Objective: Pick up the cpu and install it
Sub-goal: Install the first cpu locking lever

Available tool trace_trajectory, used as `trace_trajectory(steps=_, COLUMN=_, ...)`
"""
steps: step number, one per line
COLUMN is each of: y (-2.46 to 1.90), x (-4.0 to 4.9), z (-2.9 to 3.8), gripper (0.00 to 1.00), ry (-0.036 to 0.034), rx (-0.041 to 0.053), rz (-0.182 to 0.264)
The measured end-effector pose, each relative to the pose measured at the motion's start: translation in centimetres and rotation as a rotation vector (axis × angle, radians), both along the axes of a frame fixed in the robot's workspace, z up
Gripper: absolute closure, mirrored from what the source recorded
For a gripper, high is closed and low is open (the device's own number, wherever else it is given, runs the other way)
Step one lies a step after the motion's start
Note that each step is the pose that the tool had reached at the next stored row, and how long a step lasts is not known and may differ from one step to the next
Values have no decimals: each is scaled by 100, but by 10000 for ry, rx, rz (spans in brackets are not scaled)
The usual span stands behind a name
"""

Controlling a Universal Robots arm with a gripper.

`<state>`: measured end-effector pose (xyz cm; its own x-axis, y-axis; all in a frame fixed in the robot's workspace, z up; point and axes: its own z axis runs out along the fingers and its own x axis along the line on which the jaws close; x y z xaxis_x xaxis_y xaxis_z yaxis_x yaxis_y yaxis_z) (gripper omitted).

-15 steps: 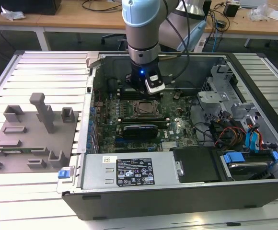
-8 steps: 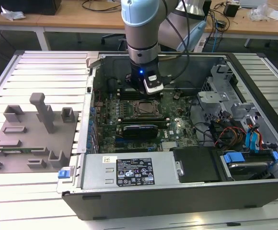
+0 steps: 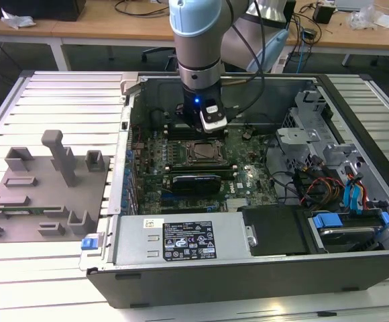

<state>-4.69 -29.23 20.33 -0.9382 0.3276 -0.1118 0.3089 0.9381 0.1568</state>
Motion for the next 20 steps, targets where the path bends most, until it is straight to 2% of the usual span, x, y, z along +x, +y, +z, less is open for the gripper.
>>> trace_trajectory(steps=1, y=25, x=0, z=0, gripper=89, ry=-1, rx=-3, rz=-5)
trace_trajectory(steps=7, y=29, x=-3, z=-5, gripper=89, ry=-33, rx=-84, rz=-37)
trace_trajectory(steps=11, y=29, x=-12, z=-46, gripper=89, ry=-179, rx=-129, rz=-72)
trace_trajectory(steps=12, y=29, x=-13, z=-49, gripper=89, ry=-190, rx=-142, rz=-74)
trace_trajectory(steps=17, y=29, x=-13, z=-43, gripper=89, ry=-210, rx=-162, rz=-77)
trace_trajectory(steps=20, y=29, x=-13, z=4, gripper=89, ry=-209, rx=-164, rz=-77)
